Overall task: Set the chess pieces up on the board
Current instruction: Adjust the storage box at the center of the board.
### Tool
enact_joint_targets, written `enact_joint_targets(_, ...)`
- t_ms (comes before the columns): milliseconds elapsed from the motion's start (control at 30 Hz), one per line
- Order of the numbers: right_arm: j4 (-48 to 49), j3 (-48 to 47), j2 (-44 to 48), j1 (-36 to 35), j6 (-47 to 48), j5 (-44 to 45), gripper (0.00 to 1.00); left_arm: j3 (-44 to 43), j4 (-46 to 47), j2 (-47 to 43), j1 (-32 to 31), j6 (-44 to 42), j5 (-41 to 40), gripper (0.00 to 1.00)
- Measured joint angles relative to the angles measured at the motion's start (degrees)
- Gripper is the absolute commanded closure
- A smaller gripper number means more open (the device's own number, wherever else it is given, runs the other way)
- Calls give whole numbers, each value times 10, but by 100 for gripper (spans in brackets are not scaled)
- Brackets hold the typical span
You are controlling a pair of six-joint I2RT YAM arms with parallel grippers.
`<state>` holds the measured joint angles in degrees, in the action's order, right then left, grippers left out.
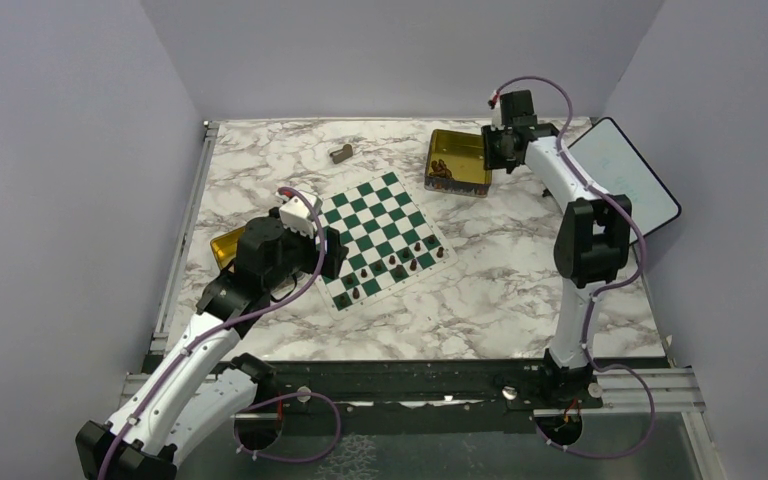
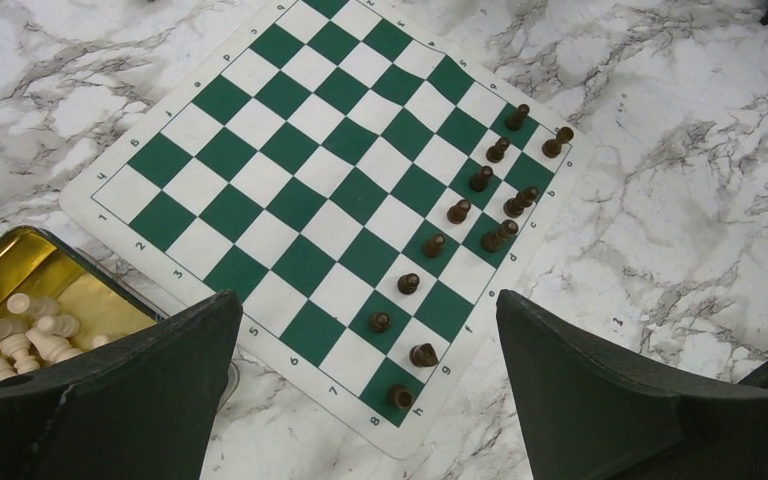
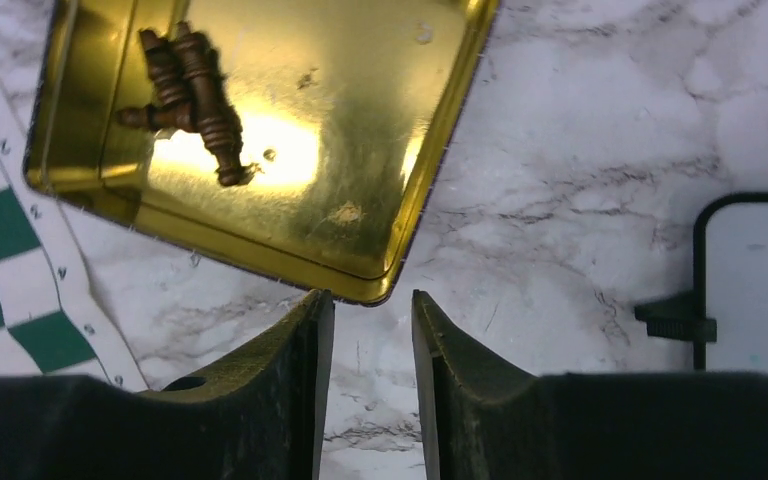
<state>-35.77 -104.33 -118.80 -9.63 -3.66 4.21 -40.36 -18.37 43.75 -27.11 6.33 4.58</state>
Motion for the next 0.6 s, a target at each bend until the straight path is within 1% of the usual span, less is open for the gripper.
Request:
enact_joint_targets(133, 18, 42, 22, 0, 119, -90, 60, 0, 2, -2, 0, 0, 0, 1)
enact_joint_targets(233, 16, 59, 22, 0, 191, -156, 56, 0, 3, -2, 0, 0, 0, 1)
enact_joint_targets(333, 11, 61, 21, 0, 249, -202, 51, 0, 3, -2, 0, 0, 0, 1)
enact_joint_targets(433, 2, 48, 13, 0, 300, -227, 50, 0, 3, -2, 0, 0, 0, 1)
enact_joint_targets(600, -19, -7, -40, 0, 366, -230, 50, 0, 3, -2, 0, 0, 0, 1)
